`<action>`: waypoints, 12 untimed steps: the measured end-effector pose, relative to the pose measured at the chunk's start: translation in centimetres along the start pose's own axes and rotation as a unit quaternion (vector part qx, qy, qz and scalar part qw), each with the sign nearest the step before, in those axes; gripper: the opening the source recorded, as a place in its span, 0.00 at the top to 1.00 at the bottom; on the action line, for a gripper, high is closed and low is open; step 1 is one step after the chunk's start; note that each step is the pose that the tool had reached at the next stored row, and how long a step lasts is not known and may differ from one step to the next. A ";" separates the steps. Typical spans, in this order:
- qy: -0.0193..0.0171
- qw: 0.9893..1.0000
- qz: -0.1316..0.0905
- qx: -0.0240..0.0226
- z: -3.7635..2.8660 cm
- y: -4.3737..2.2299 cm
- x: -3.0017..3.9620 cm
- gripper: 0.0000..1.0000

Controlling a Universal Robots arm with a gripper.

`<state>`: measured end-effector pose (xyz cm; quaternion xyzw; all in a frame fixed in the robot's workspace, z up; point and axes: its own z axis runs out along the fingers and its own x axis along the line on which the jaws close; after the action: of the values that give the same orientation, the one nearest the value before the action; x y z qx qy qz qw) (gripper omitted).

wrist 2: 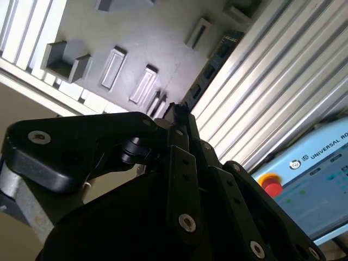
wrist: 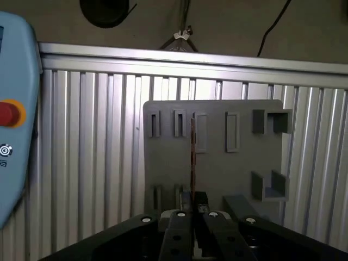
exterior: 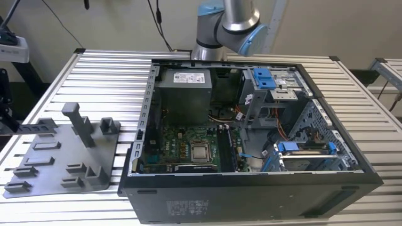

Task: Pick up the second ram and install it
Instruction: 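Pick up the second ram and move it above second insertion slot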

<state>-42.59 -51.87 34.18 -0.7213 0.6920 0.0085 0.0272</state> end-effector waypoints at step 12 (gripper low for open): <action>-0.006 1.000 0.012 0.001 -1.17 -0.03 -0.06 0.86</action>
<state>-42.59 -51.87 35.35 -0.7130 0.7003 0.0129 0.0321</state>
